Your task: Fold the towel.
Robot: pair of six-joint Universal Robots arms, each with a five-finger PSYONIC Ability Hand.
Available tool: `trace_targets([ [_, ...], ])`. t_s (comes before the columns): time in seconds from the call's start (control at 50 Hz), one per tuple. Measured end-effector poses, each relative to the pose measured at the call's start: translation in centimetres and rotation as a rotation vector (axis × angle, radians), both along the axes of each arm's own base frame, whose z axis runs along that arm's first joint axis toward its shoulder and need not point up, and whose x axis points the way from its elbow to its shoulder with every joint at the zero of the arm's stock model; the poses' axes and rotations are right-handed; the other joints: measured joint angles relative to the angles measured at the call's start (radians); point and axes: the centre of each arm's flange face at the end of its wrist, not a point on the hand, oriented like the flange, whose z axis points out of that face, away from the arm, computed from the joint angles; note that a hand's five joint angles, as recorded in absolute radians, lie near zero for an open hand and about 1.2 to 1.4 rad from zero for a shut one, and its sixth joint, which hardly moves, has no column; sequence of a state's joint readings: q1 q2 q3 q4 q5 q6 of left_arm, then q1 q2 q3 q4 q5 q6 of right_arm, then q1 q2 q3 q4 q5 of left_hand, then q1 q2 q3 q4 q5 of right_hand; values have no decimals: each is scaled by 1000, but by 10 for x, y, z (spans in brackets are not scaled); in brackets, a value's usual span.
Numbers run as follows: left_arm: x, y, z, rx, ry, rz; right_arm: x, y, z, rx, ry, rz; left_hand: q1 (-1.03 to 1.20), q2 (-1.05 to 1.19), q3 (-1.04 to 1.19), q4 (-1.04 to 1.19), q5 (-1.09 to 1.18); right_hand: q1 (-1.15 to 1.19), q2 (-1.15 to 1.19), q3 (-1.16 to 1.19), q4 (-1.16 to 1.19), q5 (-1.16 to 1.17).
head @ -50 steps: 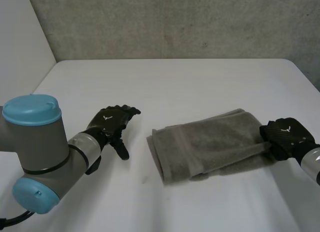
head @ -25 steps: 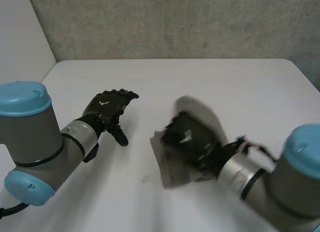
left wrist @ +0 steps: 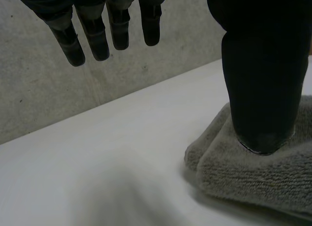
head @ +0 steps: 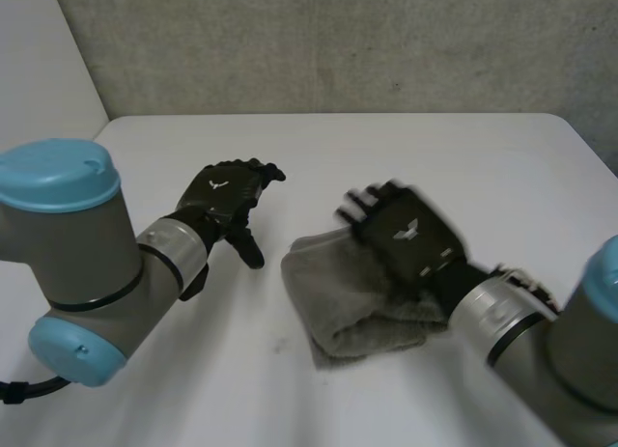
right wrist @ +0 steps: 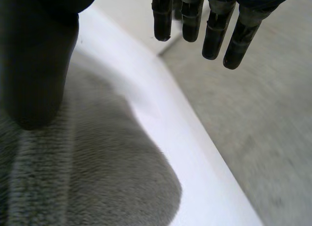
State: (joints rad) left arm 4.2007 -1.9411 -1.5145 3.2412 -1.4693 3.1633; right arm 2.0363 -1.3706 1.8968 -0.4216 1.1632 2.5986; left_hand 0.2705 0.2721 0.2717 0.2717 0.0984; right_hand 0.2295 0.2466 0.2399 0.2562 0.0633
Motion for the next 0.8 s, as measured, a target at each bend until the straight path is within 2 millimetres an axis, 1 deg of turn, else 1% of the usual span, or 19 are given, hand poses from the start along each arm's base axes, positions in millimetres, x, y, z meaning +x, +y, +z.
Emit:
trace_targets([
  [0.02, -1, 0, 1, 1, 2, 2, -3, -4, 3, 23, -29, -18, 9, 9, 8, 7, 7, 0, 0, 0, 0, 0],
  [0.06, -6, 3, 3, 8, 12, 14, -16, -18, 14, 111, -132, -86, 25, 24, 25, 25, 25, 0, 0, 0, 0, 0],
  [0.14, -17, 10, 5, 27, 24, 35, -35, -37, 28, 223, -241, -174, 32, 31, 32, 31, 32, 0, 0, 0, 0, 0],
  [0.2, -28, 18, 1, 52, 22, 49, -43, -46, 31, 288, -256, -212, 7, 5, 5, 6, 1, 0, 0, 0, 0, 0],
  [0.26, -38, 26, -5, 79, 12, 62, -45, -52, 30, 340, -242, -232, -29, -34, -33, -31, -33, 0, 0, 0, 0, 0],
  [0.34, -52, 37, -19, 119, -17, 86, -44, -62, 22, 416, -203, -251, -69, -75, -74, -74, -59, 0, 0, 0, 0, 0],
  [0.44, -66, 49, -41, 153, -62, 112, -40, -71, 4, 501, -147, -261, -84, -90, -89, -90, -65, 0, 0, 0, 0, 0],
  [0.48, -68, 51, -45, 156, -70, 115, -39, -72, 1, 510, -137, -261, -85, -92, -90, -91, -65, 0, 0, 0, 0, 0],
  [0.52, -70, 52, -56, 168, -92, 120, -37, -75, -8, 522, -109, -260, -86, -93, -93, -93, -66, 0, 0, 0, 0, 0],
  [0.58, -72, 53, -67, 178, -111, 123, -36, -78, -17, 527, -80, -258, -86, -93, -93, -93, -66, 0, 0, 0, 0, 0],
  [0.62, -72, 53, -76, 187, -129, 124, -35, -81, -28, 528, -49, -254, -86, -93, -93, -93, -66, 0, 0, 0, 0, 0],
  [0.7, -72, 53, -84, 196, -148, 124, -33, -85, -43, 524, 2, -245, -86, -93, -93, -93, -66, 0, 0, 0, 0, 0],
  [0.8, -72, 52, -86, 198, -155, 120, -32, -88, -57, 514, 55, -232, -91, -96, -94, -95, -66, 0, 0, 0, 0, 0],
])
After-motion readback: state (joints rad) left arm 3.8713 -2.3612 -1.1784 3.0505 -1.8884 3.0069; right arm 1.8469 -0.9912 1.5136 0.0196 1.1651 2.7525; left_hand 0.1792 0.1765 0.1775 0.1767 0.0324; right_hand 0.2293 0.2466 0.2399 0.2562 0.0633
